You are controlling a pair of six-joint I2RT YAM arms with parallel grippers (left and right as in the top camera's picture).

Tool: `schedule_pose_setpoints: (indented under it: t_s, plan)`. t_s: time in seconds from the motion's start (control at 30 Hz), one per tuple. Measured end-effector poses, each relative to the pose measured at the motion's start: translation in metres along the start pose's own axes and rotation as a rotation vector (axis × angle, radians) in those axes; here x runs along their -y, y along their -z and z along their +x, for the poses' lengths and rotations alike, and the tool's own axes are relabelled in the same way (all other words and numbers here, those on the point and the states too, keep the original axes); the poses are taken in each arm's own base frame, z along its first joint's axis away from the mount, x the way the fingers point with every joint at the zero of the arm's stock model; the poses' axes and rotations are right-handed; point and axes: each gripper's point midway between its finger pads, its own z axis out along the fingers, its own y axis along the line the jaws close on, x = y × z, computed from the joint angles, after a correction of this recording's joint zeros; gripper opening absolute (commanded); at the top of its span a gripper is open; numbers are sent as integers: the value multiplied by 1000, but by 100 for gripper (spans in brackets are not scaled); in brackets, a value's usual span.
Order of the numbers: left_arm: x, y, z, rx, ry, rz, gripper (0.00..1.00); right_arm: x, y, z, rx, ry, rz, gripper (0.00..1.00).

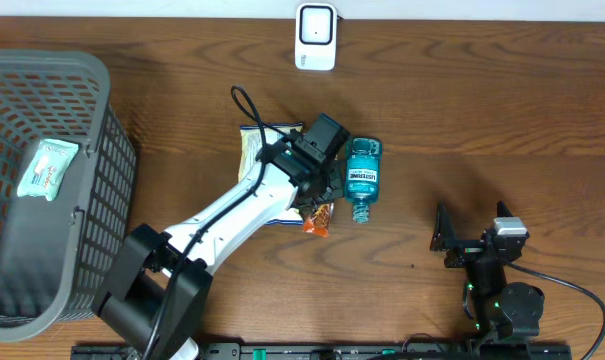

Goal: Scan the item barcode
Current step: 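Lift the red Top bar out and lay it below the orange box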

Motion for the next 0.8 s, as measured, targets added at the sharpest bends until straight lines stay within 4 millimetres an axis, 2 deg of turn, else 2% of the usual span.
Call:
schedule_pose_setpoints:
  t_s: [0.33, 0.67, 0.7, 0.77, 0.8]
  plan:
    - [-8, -15, 15, -20, 40, -9, 7, 0, 0, 0, 0, 0, 0, 99]
    - [-10, -20, 16, -18, 44, -7, 8, 0, 0, 0, 0, 0, 0, 99]
    - [-10, -20, 16, -18, 44, -7, 10, 0, 0, 0, 0, 0, 0, 99]
    - [-10, -20, 16, -18, 41, -7, 43, 0, 0, 0, 0, 0, 0, 99]
    - [-10, -20, 16, -18, 47, -7, 86, 0, 0, 0, 0, 0, 0, 99]
